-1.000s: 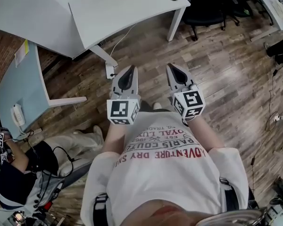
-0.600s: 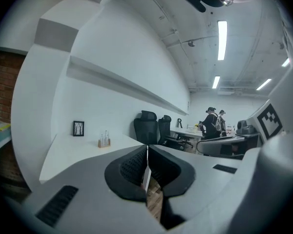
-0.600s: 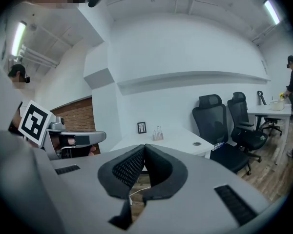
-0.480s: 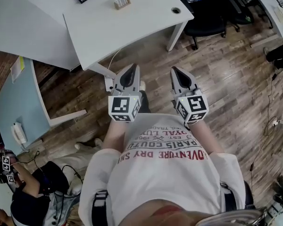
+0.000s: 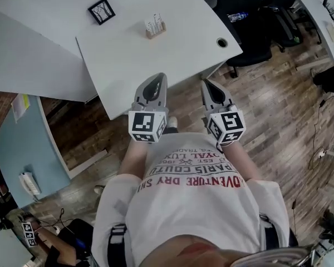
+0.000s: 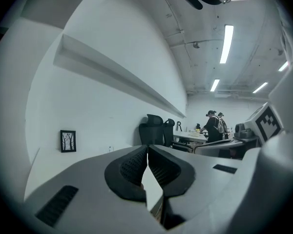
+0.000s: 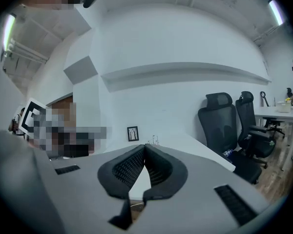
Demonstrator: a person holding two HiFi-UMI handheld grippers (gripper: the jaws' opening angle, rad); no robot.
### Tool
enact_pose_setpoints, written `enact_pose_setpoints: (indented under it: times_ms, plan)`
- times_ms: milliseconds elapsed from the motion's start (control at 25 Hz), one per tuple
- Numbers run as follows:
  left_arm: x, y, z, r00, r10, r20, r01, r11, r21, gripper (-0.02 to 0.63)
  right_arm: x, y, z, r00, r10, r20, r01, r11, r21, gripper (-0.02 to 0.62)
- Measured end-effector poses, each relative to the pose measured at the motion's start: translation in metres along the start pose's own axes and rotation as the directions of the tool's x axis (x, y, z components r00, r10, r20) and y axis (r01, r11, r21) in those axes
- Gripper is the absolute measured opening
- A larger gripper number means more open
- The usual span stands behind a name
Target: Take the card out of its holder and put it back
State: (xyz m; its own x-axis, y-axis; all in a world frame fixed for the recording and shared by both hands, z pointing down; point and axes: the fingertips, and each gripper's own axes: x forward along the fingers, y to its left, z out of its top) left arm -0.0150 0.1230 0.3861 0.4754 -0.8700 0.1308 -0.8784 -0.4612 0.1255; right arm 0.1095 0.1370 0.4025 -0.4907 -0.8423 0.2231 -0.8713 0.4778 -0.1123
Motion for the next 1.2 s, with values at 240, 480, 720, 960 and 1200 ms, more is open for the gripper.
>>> enact_pose_setpoints:
  times_ms: [240, 480, 720, 960, 1200]
  plan:
    - [0.035, 0.063, 0.009, 1.000, 0.026, -0.004, -0.026, 1.000, -0.009, 0.031, 0.070, -0.004, 0.016, 1.000, 0.007, -0.004, -0.007, 1.000, 0.000, 0.021]
    - [0.061, 0.097, 0.002, 0.996, 0.081, -0.030, -0.082, 0.996, -0.035, 0.031, 0.122, -0.013, 0.020, 0.998, 0.063, -0.031, -0.063, 0.998, -0.005, 0.021]
    - [0.098, 0.127, 0.002, 0.983, 0.178, -0.042, -0.180, 0.983, -0.042, 0.031, 0.183, -0.038, 0.033, 0.988, 0.152, -0.040, -0.153, 0.988, -0.011, 0.021]
    - [0.140, 0.148, 0.009, 0.946, 0.319, -0.051, -0.322, 0.945, -0.062, 0.031, 0.241, -0.070, 0.050, 0.956, 0.285, -0.069, -0.287, 0.957, -0.035, 0.021]
    - [0.172, 0.167, -0.001, 0.884, 0.457, -0.096, -0.466, 0.879, -0.104, 0.029, 0.289, -0.096, 0.055, 0.909, 0.398, -0.123, -0.405, 0.913, -0.041, 0.021]
